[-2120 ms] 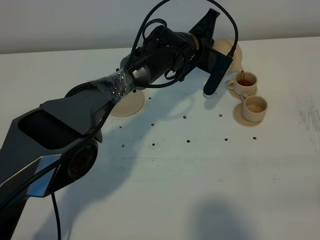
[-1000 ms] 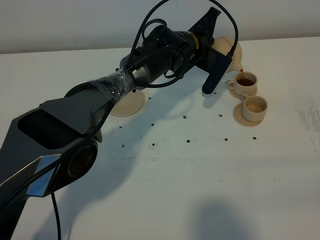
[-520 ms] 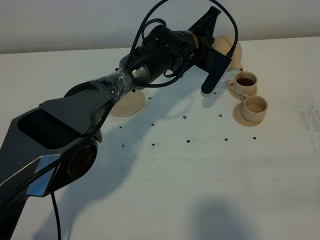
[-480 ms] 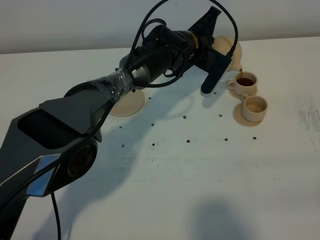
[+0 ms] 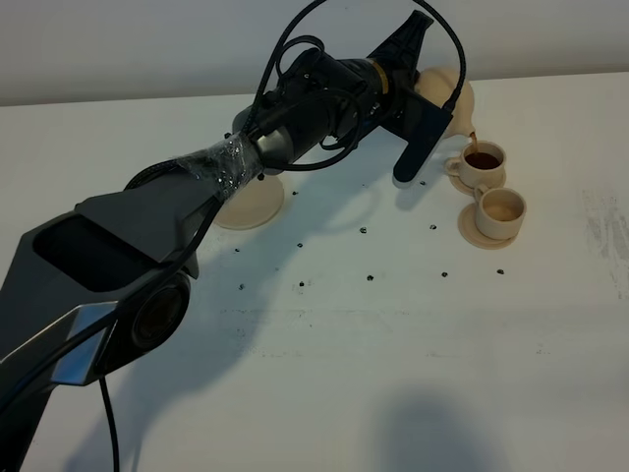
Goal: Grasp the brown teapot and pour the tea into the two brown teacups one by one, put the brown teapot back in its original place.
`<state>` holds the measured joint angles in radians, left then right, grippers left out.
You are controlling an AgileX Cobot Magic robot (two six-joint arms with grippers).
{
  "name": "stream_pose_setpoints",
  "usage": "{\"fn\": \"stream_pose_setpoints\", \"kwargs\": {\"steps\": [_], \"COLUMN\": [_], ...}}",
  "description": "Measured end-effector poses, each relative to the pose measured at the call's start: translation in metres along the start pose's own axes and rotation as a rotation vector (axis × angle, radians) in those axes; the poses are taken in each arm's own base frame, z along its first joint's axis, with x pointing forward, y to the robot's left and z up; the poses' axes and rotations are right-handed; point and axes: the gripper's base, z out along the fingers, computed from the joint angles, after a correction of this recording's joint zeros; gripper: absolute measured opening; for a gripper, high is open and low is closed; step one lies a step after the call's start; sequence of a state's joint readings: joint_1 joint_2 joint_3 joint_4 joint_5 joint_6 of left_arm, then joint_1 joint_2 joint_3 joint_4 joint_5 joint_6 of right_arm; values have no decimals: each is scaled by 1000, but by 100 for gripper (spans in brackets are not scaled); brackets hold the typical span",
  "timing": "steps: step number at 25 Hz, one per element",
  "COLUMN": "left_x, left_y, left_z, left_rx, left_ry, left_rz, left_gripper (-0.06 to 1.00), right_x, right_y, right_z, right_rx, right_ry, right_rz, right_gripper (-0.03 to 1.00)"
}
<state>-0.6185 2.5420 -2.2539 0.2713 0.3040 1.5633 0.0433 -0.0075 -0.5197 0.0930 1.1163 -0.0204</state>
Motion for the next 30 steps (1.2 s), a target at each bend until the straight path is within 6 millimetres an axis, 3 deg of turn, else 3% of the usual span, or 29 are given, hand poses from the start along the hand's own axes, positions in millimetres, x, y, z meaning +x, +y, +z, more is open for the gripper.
{"fn": "stream_pose_setpoints", "kwargs": {"steps": [30], "left_x": [1], "left_y": [2], "left_z": [0], "left_rx": [-20], "left_ry": [2], "left_rz": [22], "left_gripper": [9], "right_x": [0], "right_y": [0], "right_z": [0], "right_rx": [0], "right_ry": [0], "right_rz": [0], "right_gripper": [40]}}
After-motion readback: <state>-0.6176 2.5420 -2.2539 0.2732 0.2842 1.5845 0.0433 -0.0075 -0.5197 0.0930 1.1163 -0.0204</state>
